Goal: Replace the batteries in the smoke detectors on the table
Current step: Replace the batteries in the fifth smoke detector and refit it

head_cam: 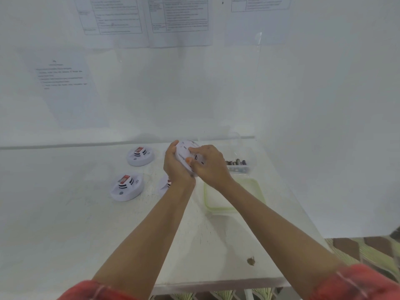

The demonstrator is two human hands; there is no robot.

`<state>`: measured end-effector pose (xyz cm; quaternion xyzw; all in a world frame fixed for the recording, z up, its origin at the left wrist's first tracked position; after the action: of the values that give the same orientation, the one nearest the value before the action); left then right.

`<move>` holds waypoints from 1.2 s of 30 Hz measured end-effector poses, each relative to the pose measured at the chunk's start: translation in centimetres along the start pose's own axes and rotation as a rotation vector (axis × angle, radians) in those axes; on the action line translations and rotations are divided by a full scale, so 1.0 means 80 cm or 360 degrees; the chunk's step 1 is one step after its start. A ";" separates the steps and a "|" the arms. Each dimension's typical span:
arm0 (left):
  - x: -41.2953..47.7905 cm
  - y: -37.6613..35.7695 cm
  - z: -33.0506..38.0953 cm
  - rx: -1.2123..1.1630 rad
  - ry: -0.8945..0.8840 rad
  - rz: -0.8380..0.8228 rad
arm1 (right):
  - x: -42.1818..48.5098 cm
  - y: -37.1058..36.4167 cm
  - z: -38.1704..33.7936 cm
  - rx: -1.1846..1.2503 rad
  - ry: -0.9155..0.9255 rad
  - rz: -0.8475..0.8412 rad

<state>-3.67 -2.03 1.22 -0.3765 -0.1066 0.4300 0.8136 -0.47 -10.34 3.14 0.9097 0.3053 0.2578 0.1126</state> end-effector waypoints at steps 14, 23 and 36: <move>-0.009 -0.023 0.005 0.0290 0.0006 -0.0035 | 0.020 0.028 0.013 0.0349 -0.0266 -0.0314; -0.013 -0.034 0.017 0.0803 -0.0244 -0.0145 | 0.030 0.005 0.018 0.0914 -0.0355 -0.0268; 0.052 0.144 0.162 0.0952 0.0123 -0.0206 | 0.077 -0.195 -0.017 0.2257 -0.0887 -0.0049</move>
<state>-14.75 11.99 1.48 -0.1289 0.0318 0.3749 0.9175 -4.76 5.78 1.10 0.7913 0.3708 -0.2409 -0.4224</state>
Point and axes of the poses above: each hand's wrist, its own x-axis towards the middle knuckle, its own y-axis out of the back of the hand, z = x × y, the point moved 1 cm from there along x, towards the middle knuckle, and after that the axes turned 11 degrees about x, right-handed, at the moved point
